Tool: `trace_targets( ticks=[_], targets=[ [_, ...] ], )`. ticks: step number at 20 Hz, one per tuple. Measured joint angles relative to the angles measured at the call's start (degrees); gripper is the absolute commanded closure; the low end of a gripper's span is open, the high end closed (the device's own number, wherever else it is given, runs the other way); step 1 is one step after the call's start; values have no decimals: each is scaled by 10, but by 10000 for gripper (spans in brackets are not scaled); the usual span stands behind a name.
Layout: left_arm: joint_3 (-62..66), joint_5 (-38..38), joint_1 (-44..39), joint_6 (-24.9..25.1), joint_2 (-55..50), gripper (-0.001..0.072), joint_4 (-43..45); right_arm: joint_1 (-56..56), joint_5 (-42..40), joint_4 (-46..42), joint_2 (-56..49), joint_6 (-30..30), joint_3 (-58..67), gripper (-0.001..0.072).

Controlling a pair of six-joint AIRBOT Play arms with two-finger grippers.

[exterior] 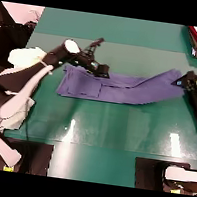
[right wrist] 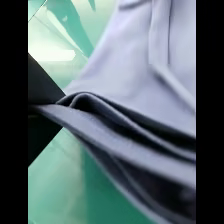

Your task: Fold the shirts.

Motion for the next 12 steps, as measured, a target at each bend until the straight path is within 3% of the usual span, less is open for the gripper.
trace_targets(
  ticks=[6, 12],
  targets=[
    [114, -20, -65, -34, -125, 683, 2, 119, 40, 2, 10, 54, 154, 699],
    [143, -35, -76, -54, -162, 683, 31, 249, 51, 0, -36, 79, 291, 699]
  ],
)
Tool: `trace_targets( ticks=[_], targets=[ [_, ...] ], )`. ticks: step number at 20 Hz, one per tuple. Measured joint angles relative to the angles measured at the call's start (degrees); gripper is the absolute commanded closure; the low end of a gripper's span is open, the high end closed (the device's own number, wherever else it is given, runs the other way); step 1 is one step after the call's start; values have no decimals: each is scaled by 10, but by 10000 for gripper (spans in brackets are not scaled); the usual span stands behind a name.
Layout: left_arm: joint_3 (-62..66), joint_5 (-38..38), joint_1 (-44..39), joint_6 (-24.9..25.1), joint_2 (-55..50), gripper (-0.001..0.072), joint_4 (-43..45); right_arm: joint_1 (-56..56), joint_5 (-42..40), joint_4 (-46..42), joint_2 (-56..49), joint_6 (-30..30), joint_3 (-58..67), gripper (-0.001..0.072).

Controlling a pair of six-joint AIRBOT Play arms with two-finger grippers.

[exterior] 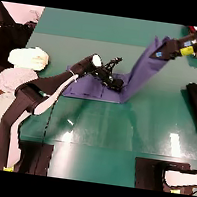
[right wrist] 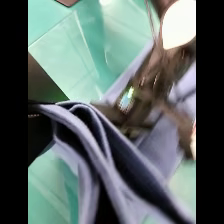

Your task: Fold the shirts.

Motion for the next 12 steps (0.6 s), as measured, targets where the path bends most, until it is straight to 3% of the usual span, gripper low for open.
trace_targets(
  ticks=[7, 12],
  targets=[
    [43, -61, 39, 8, 17, 683, 18, 71, -23, -1, -19, 6, 6, 699],
    [51, -104, 121, 14, 85, 682, 45, 122, -77, 1, -24, -13, 2, 695]
  ],
)
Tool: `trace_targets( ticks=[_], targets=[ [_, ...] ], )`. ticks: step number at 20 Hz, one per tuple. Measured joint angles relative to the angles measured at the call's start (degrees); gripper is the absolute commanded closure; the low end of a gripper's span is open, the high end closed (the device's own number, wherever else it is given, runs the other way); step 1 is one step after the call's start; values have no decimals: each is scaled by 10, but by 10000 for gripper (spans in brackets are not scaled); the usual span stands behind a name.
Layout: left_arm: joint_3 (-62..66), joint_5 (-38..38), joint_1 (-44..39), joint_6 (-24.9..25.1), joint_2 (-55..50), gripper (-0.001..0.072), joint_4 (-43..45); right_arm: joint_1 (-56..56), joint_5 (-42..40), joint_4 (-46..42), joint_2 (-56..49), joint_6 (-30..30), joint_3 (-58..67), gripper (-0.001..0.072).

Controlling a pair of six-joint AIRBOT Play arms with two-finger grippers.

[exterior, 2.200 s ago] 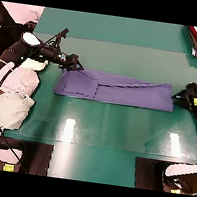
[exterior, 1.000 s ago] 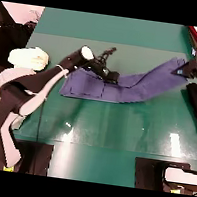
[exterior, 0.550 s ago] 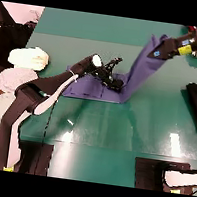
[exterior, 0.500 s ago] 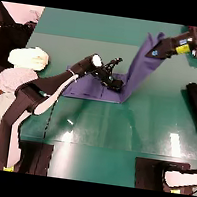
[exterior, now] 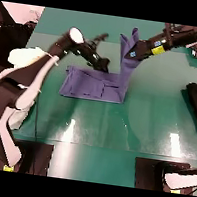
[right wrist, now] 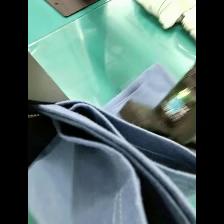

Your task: Fold the shirts.

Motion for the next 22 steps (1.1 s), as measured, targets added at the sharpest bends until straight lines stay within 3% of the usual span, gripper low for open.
trace_targets(
  ticks=[4, 6, 7, 10, 12, 15, 17, 21, 22],
  targets=[
    [2, -28, 97, 1, 78, 682, 22, 70, -73, 46, -43, -33, -1, 674],
    [2, -37, 142, 2, 117, 682, 25, 114, -129, 75, -85, -64, 3, 263],
    [2, -40, 164, 2, 135, 682, 27, 136, -160, 86, -109, -78, 10, 171],
    [2, -50, 212, 2, 178, 682, 31, 183, -230, 105, -168, -100, 26, 188],
    [2, -63, 230, 2, 197, 682, 30, 188, -250, 109, -180, -105, 19, 264],
    [2, -82, 241, 2, 211, 682, 31, 151, -205, 111, -164, -105, -22, 287],
    [1, -91, 243, 2, 215, 682, 31, 108, -155, 110, -137, -103, -72, 349],
    [0, -99, 238, 2, 218, 682, 32, -1, -121, 80, -54, -82, -217, 345],
    [0, -99, 235, 2, 218, 682, 31, -30, -129, 75, -33, -75, -258, 278]
  ],
)
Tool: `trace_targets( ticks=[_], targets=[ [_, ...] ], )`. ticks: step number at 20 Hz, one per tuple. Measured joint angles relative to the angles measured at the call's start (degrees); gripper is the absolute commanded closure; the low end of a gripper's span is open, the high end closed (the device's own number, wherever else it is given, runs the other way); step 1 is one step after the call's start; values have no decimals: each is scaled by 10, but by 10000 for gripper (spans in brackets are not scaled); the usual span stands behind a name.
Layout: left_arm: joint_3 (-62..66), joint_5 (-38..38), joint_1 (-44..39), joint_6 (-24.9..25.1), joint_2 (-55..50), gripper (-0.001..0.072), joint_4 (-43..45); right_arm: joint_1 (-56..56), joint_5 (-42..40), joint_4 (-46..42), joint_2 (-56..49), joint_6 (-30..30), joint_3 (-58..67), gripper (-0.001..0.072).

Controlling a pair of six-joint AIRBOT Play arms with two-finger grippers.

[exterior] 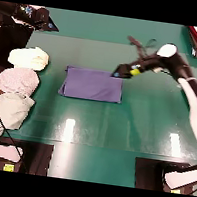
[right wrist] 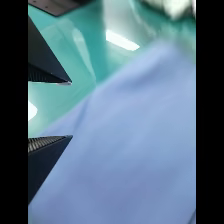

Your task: Fold the shirts.

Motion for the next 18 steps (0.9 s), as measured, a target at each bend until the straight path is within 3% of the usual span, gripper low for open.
trace_targets(
  ticks=[1, 2, 6, 11, 13, 15, 16, 17, 18],
  targets=[
    [0, 1, -4, 1, 0, 682, 0, -25, -12, -3, 17, 4, -36, 90],
    [0, 3, -9, 4, 1, 682, 0, -46, -26, -6, 29, 7, -68, -4],
    [0, 19, -37, 15, 1, 682, 4, -99, -54, -10, 38, 14, -162, 0],
    [-2, 30, -57, 26, -1, 682, 13, -80, -67, 59, -26, 12, -172, 53],
    [-3, 29, -57, 27, -2, 682, 20, -56, -67, 89, -61, 10, -145, 139],
    [-3, 29, -59, 29, -2, 682, 21, -27, -69, 104, -92, 10, -112, 144],
    [-3, 28, -61, 29, -2, 682, 21, -13, -73, 111, -106, 9, -94, 253],
    [-3, 27, -61, 29, -2, 682, 22, 0, -79, 114, -118, 9, -80, 463],
    [-3, 26, -60, 29, -2, 682, 23, 11, -85, 112, -129, 9, -66, 595]
  ],
)
